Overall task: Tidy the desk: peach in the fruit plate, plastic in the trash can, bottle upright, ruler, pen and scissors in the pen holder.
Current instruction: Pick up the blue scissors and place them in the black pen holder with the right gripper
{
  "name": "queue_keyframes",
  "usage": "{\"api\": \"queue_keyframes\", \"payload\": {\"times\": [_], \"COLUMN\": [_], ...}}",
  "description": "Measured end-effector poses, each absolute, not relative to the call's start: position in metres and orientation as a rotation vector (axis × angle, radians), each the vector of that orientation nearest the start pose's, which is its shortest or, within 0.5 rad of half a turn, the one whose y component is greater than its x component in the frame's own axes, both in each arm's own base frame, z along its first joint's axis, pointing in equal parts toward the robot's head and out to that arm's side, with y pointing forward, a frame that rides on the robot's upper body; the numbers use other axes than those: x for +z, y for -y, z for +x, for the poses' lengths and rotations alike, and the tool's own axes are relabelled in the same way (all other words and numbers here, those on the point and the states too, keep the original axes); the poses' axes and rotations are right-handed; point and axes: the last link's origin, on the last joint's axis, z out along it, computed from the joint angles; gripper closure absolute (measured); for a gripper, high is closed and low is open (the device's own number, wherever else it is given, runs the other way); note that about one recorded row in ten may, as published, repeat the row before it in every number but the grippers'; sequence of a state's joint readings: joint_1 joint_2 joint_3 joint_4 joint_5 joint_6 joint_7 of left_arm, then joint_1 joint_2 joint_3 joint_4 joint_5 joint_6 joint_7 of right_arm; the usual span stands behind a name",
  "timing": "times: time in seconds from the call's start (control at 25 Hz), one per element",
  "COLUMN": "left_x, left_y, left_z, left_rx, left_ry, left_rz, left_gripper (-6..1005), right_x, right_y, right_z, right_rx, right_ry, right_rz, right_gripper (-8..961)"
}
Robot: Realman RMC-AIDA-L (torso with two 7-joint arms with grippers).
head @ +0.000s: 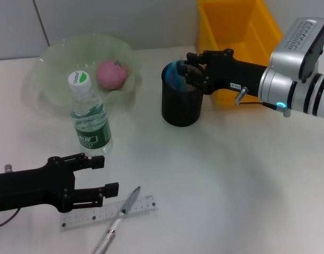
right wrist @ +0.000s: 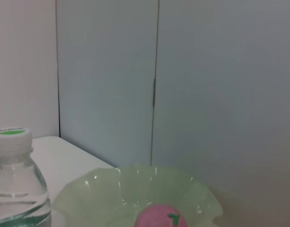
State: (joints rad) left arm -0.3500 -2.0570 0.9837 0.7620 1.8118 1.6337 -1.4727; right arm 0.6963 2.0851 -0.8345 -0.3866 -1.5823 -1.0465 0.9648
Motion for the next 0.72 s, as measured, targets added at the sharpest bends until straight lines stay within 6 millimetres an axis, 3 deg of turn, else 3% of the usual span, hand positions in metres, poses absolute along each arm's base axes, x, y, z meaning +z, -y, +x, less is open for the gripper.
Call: {"api": "queue_keyframes", "payload": {"times": [0.28, 0.68, 0.72], "left_x": [-0.004, -0.005, -0.005], "left_y": [-0.283, -0.282, -0.282], "left_z": [-0.271, -0.272, -0.272], "left_rx": [-0.741, -0.739, -0.739], "left_ry": [0.717, 0.72, 0.721], "left_rz": [-2.841, -2.84, -2.841], "left_gripper": [230, 231, 231], "right_x": [-0.031, -0.019, -0.015], "right_y": [-0.406, -0.399, -0.396], "right_z": [0.236, 0.24, 0.24], "right_rx": [0.636, 0.73, 0.757], "right_ry": [-0.388, -0.46, -0.462], "right_rz": [-2.371, -2.35, -2.351], "right_gripper": [631, 200, 201]}}
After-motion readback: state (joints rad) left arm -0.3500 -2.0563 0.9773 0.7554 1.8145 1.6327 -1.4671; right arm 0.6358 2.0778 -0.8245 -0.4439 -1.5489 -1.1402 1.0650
